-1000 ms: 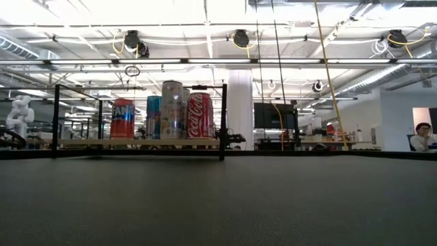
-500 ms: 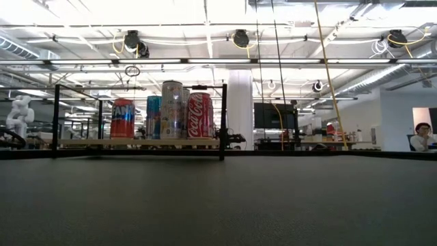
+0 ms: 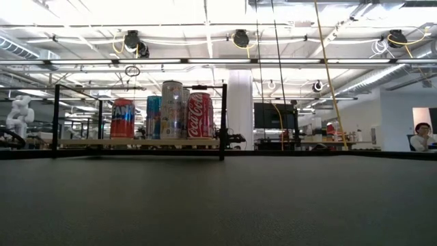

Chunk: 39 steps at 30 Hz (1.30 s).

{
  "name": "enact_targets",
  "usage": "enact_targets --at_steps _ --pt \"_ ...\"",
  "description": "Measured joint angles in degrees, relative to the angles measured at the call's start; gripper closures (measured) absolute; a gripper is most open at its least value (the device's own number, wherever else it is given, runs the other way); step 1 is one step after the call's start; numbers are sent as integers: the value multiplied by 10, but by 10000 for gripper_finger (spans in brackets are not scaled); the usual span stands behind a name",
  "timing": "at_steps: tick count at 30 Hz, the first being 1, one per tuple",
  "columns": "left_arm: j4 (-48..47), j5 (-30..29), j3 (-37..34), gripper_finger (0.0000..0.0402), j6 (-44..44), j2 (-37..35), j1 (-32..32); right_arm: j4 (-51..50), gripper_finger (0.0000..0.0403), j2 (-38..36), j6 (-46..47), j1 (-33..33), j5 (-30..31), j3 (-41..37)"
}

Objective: Place canned beverage on shelf
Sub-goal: Put the blue soda can on the shelf aligned with the other blue soda can

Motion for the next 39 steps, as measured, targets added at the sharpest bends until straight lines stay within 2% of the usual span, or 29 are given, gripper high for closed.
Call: enact_targets --at_steps 6,11,15,17,21,29,39 --pt "-43 37 0 200 9 -7 48 -48 122 -1 17 -12 9 0" --pt "-127 39 0 200 20 -22 107 -159 101 -20 63 -17 52 0" --pt "-229 45 -1 200 26 -28 169 -246 97 -36 81 -23 59 0" --pt "-239 56 -11 200 39 -29 200 -273 97 -44 88 -24 77 0" --pt "-184 100 -74 199 90 -51 263 -290 97 -62 88 -26 106 0" --pt "11 241 -275 199 155 -97 421 -301 97 -99 94 -45 106 0" --pt "168 365 -422 199 202 -96 575 -380 96 -116 120 -62 147 0"
